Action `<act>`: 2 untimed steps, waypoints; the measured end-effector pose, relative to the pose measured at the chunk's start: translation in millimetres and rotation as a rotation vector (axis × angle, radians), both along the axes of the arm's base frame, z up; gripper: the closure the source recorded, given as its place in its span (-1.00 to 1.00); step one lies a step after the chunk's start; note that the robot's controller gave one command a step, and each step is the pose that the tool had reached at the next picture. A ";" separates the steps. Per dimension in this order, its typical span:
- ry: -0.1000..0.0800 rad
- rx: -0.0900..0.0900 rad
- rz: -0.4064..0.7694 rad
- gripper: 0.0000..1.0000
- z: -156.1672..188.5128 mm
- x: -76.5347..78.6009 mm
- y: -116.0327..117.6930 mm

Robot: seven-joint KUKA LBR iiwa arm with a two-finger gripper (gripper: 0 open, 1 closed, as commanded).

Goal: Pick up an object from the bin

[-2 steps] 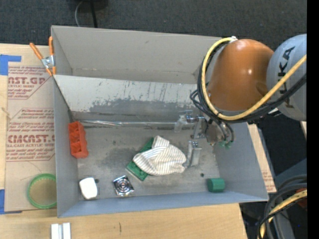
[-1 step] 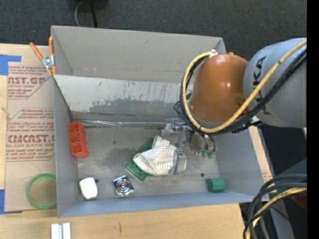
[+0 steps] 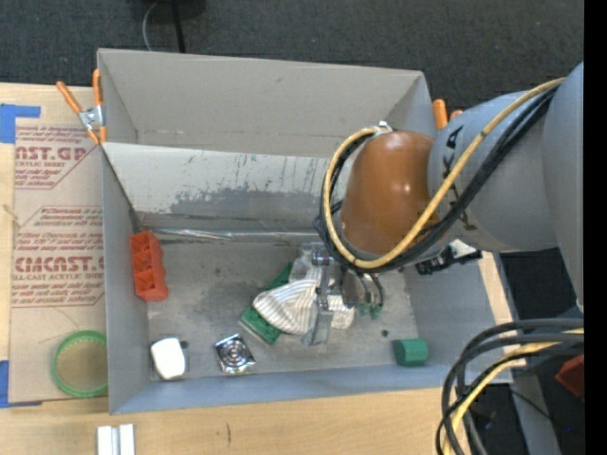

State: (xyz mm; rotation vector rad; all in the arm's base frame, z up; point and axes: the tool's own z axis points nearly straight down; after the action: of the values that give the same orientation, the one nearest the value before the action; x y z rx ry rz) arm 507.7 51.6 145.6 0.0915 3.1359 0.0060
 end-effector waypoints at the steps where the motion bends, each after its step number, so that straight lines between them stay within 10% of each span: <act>1: 0.006 -0.003 0.000 -1.00 -30.2 5.9 -10.3; 2: -0.004 -0.002 0.081 -1.00 -56.2 23.4 -15.2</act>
Offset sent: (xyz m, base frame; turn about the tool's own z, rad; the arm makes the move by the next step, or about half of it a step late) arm 0.0313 -0.0181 -0.0756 -0.0660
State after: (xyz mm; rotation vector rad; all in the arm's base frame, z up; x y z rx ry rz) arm 531.1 36.4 89.4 -0.0352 3.1330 0.0035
